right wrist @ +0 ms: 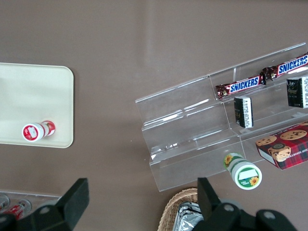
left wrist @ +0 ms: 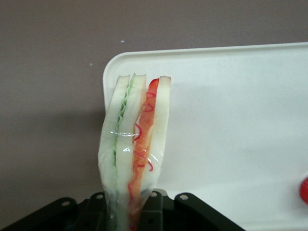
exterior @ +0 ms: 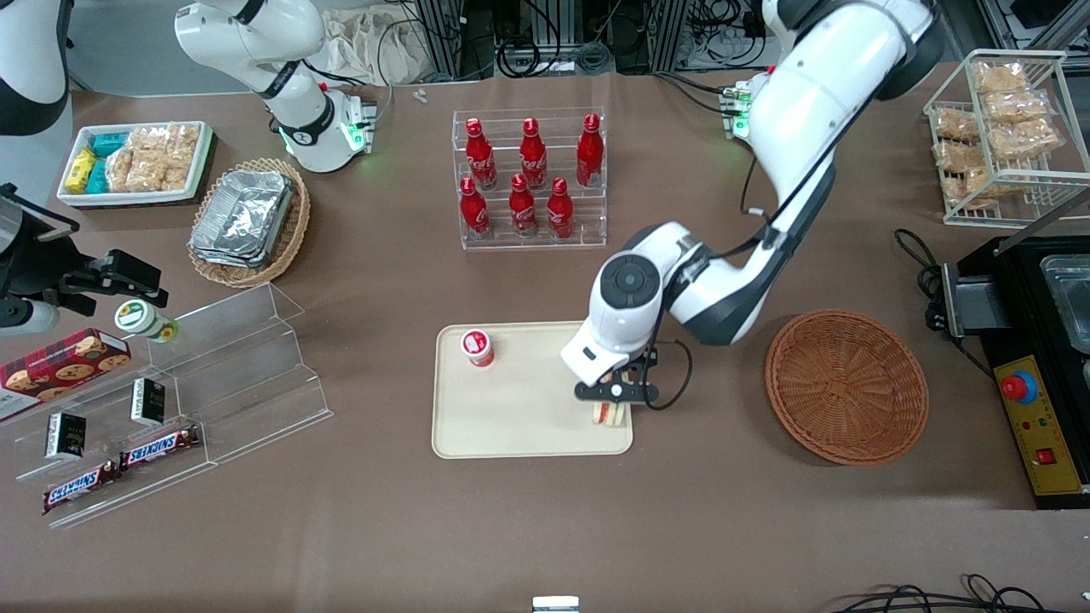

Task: Place sandwich from basket to tray
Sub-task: 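Carry the sandwich over to the cream tray with the left gripper, then lower the sandwich onto the tray and open the left gripper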

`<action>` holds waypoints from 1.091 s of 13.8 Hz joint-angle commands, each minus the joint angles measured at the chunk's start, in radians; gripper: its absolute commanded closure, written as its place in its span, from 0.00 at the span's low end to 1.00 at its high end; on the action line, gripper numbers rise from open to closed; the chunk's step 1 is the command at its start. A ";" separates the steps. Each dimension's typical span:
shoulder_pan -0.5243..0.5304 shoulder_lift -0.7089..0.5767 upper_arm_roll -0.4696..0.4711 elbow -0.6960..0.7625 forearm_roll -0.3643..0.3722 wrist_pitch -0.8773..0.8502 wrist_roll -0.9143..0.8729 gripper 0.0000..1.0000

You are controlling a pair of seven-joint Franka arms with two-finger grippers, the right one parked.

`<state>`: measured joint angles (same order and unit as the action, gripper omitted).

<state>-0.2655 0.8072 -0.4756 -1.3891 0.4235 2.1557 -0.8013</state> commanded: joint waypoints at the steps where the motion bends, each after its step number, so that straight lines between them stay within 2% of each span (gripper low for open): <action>1: -0.038 0.087 0.015 0.073 0.064 0.047 -0.050 0.86; 2: -0.038 0.099 0.017 0.073 0.073 0.050 -0.050 0.68; 3: -0.038 0.104 0.017 0.071 0.075 0.050 -0.050 0.32; 4: -0.038 0.104 0.017 0.067 0.077 0.052 -0.042 0.01; 7: -0.017 0.087 0.018 0.067 0.080 0.050 -0.035 0.00; 10: 0.018 -0.015 0.014 0.062 0.068 0.026 -0.038 0.00; 13: 0.063 -0.146 0.009 0.062 0.052 -0.129 0.002 0.00; 15: 0.101 -0.241 0.009 0.062 -0.062 -0.207 0.121 0.00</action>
<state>-0.2025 0.6728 -0.4666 -1.2905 0.4427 2.0148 -0.7703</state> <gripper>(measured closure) 0.000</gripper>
